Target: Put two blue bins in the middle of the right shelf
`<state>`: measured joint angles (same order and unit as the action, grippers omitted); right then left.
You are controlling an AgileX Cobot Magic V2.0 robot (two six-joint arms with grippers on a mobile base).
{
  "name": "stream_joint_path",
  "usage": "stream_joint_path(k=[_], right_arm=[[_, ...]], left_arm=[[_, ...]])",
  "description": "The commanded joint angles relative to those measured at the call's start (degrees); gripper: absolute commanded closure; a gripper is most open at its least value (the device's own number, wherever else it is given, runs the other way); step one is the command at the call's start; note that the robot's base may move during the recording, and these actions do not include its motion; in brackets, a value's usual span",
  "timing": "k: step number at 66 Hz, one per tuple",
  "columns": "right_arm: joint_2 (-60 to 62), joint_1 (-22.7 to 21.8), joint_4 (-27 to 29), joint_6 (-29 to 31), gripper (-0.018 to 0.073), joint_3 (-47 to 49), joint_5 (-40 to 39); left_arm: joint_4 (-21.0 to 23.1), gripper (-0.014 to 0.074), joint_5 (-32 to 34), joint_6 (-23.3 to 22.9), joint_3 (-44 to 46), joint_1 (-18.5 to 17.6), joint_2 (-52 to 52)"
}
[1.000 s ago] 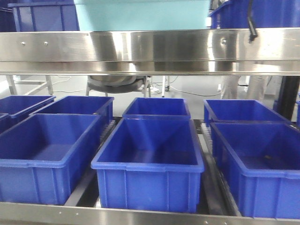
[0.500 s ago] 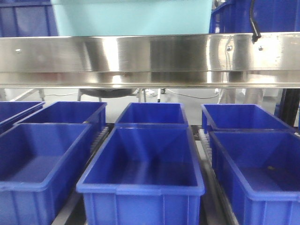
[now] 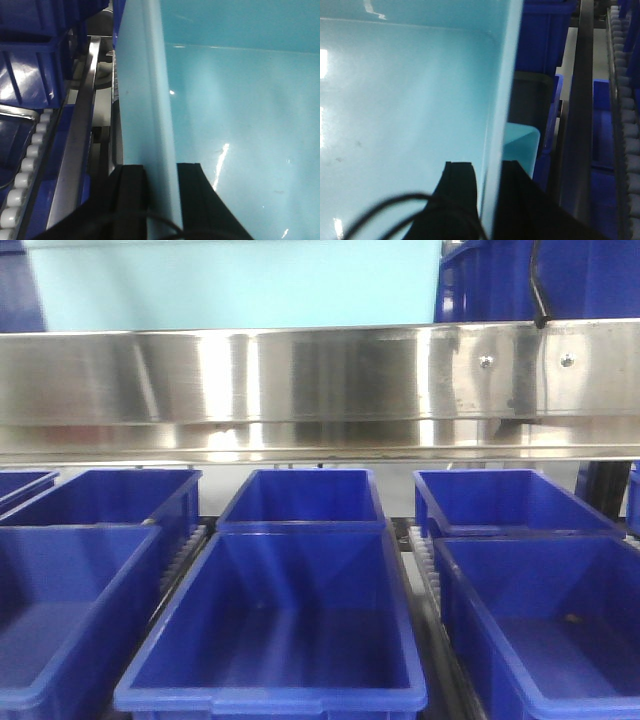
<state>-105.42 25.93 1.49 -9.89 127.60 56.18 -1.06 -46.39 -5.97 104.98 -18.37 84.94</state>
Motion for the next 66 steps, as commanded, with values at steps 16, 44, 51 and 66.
stream_joint_path(k=[16,44,51,66], right_arm=[[0.0,0.5,2.2,0.9,0.0712,0.4,-2.6],[0.0,0.5,2.2,0.9,0.0712,0.4,-2.6],[0.0,0.5,2.2,0.9,0.0712,0.4,-2.6],[0.0,0.5,2.2,0.9,0.0712,0.4,-2.6]], left_arm=[[5.9,0.0707,4.3,-0.3,0.9,-0.8,-0.7],[5.9,0.0707,4.3,-0.3,0.9,-0.8,-0.7],[5.9,0.0707,4.3,-0.3,0.9,-0.8,-0.7],[5.9,0.0707,4.3,-0.3,0.9,-0.8,-0.7]])
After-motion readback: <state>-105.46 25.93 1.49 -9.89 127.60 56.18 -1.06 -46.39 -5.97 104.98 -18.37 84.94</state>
